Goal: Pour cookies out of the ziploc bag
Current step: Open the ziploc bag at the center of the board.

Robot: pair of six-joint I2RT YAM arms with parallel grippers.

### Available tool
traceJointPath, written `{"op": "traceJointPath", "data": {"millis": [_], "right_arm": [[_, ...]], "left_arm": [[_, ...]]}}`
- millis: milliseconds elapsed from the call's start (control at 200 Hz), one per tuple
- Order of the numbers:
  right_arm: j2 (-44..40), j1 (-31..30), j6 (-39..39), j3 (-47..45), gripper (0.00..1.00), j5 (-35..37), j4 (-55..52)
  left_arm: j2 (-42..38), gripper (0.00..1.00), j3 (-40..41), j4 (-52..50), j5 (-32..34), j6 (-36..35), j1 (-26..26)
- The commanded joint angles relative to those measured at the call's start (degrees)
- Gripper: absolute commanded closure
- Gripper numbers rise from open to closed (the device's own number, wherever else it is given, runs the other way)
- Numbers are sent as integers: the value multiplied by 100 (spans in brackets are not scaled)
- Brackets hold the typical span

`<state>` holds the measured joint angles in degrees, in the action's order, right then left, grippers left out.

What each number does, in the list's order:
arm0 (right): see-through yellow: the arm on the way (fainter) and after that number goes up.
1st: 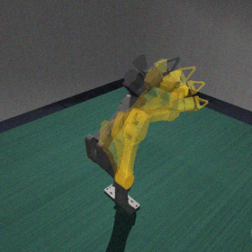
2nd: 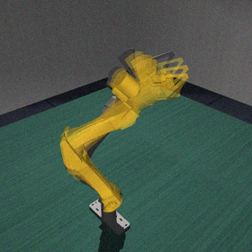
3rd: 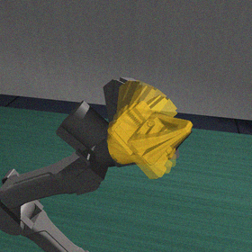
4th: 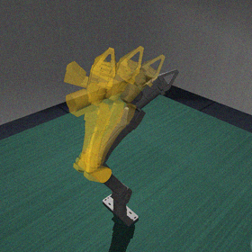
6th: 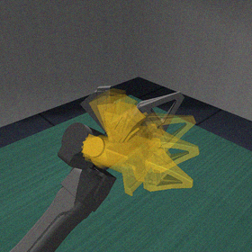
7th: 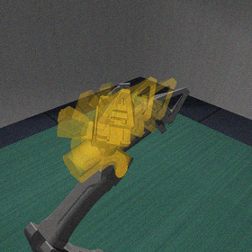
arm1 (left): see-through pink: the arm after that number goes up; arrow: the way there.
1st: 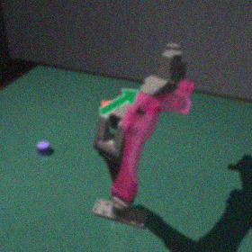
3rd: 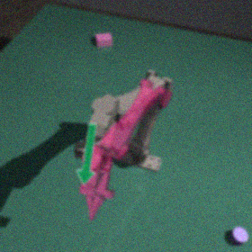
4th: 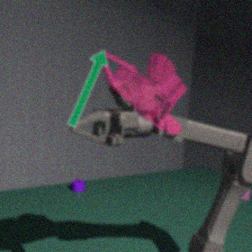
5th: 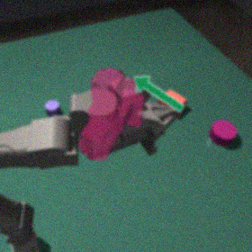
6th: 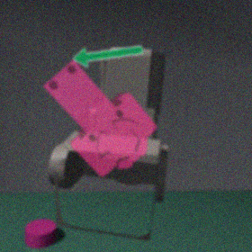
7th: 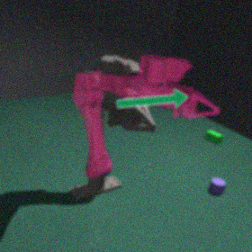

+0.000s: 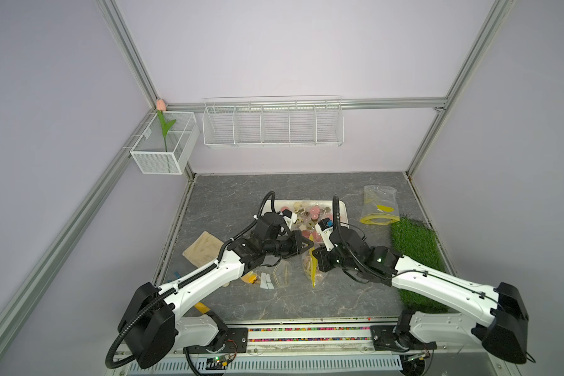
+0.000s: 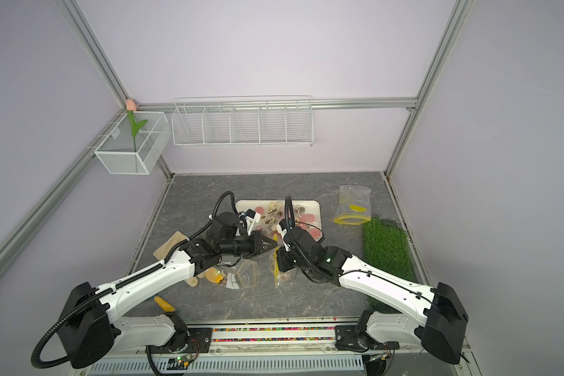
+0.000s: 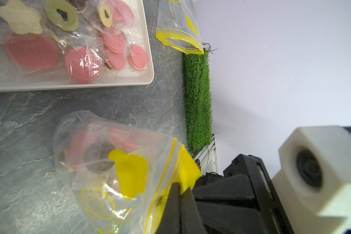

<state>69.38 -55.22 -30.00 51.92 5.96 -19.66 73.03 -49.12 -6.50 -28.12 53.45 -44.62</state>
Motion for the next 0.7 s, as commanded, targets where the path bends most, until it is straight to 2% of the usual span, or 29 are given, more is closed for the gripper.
{"op": "traceJointPath", "data": {"millis": [0,65,185,285,420,695], "right_arm": [[-94,38,-82,-92,94,45,80],[-45,47,-152,2,94,47,-25],[38,57,-294,140,94,13,-134],[141,80,-415,239,94,-90,-169],[307,132,-608,373,94,-219,-222],[498,177,-854,659,94,-401,-402]], "left_arm": [[-207,89,70,164,-59,-103,6],[-291,71,111,41,-1,-218,8],[-594,57,235,-259,92,-648,6],[-945,55,365,-588,279,-1072,-3],[-1147,56,441,-908,444,-1540,-174],[-842,55,479,-798,1027,-1769,-647]]}}
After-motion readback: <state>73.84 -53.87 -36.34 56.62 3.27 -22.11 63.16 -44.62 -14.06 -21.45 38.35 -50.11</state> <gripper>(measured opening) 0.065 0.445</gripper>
